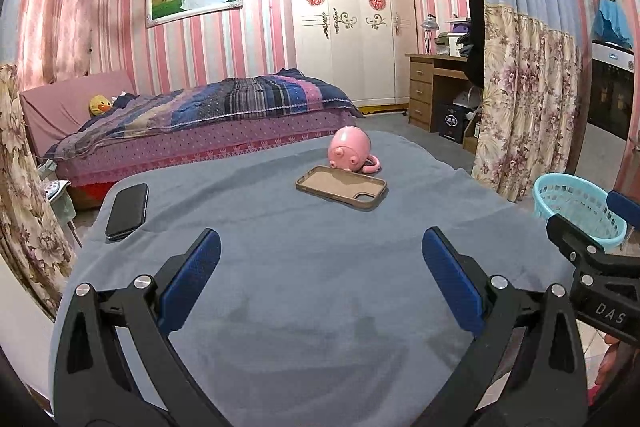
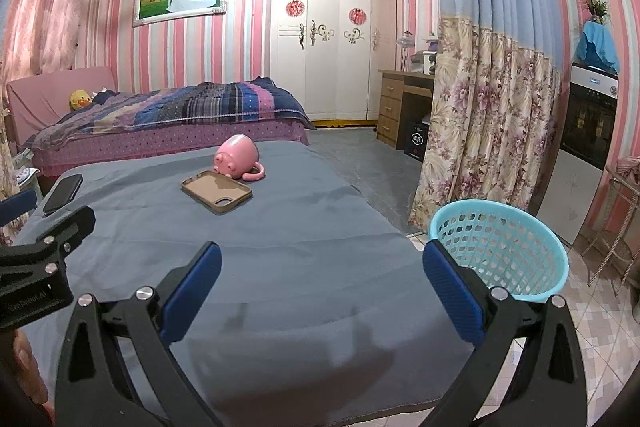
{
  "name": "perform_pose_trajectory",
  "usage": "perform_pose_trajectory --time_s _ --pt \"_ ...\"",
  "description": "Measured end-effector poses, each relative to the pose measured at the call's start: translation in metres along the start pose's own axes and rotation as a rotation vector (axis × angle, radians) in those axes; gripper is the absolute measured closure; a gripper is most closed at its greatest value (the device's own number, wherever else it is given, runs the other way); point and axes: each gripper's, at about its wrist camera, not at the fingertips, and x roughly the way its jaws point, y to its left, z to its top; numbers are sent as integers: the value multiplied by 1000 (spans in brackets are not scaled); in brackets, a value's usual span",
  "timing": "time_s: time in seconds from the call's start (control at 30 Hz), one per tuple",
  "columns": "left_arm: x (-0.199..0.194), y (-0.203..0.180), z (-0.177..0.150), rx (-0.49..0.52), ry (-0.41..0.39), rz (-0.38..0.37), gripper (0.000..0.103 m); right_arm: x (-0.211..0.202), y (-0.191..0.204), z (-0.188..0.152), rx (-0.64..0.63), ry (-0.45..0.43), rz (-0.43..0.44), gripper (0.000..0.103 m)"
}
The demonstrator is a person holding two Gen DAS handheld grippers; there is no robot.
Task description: Collect trash
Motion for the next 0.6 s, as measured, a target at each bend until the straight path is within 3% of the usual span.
perform_pose_trajectory --time_s 0.6 --pt "1 3 -1 -2 -2 14 5 0 1 2 -4 -1 15 5"
